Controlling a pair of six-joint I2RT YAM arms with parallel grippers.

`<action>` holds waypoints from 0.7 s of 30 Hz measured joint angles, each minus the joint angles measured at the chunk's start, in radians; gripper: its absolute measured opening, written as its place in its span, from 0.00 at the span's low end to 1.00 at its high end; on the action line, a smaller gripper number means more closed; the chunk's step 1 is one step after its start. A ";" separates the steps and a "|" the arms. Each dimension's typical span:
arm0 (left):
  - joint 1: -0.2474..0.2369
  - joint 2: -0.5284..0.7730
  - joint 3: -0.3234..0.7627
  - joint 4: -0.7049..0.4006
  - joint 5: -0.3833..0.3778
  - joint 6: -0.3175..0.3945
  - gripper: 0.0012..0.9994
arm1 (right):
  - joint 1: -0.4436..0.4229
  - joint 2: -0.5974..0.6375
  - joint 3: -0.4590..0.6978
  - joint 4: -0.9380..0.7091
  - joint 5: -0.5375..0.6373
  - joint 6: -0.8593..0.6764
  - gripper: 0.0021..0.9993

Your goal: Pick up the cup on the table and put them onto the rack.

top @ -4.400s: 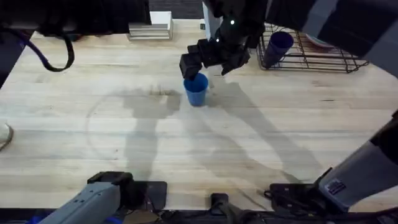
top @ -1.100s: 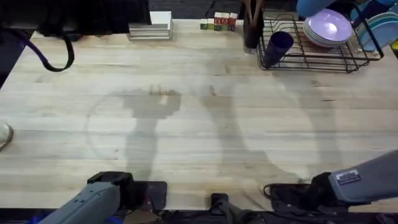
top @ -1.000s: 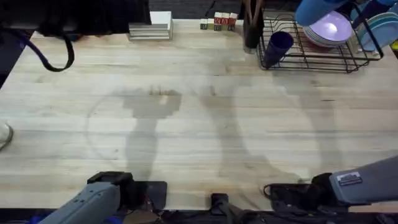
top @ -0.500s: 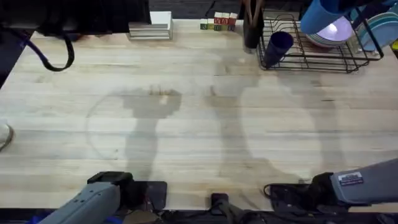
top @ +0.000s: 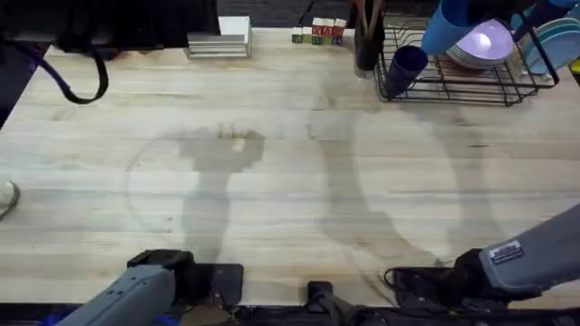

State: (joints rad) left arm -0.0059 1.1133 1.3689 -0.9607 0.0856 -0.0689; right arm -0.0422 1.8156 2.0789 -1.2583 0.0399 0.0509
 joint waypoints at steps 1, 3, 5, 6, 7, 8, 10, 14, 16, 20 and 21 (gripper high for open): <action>0.000 0.000 0.000 0.000 0.000 0.000 0.99 | 0.000 0.003 0.000 0.002 -0.005 0.000 0.03; 0.000 0.000 0.000 0.000 0.000 0.000 0.99 | 0.000 0.009 0.000 0.003 -0.014 0.000 0.03; 0.000 0.000 0.000 0.000 0.000 0.000 0.99 | 0.000 0.017 0.000 0.005 -0.022 0.000 0.03; 0.000 0.000 0.000 0.000 0.000 0.000 0.99 | 0.000 0.022 0.000 0.006 -0.026 0.000 0.03; 0.000 0.000 0.000 0.000 0.000 0.000 0.99 | 0.000 0.026 0.000 0.006 -0.029 0.000 0.03; 0.000 0.000 0.000 0.000 0.000 0.000 0.99 | 0.000 0.033 0.000 0.006 -0.030 0.000 0.03; 0.000 0.000 0.000 0.000 0.000 0.000 0.99 | 0.000 0.065 0.000 0.014 -0.034 0.000 0.03; 0.000 0.000 0.000 0.000 0.000 0.000 0.99 | 0.000 0.071 0.000 0.028 -0.034 0.000 0.03; 0.000 0.000 0.000 0.000 0.000 0.000 0.99 | 0.000 0.072 0.000 0.031 -0.034 0.000 0.03; 0.000 0.000 0.000 0.000 0.000 0.000 0.99 | 0.000 0.079 0.000 0.028 -0.034 0.000 0.03; 0.000 0.000 0.000 0.000 0.000 0.000 0.99 | 0.000 0.083 0.000 0.028 -0.035 0.000 0.03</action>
State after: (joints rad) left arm -0.0059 1.1136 1.3689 -0.9607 0.0856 -0.0689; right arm -0.0422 1.8987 2.0785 -1.2304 0.0049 0.0509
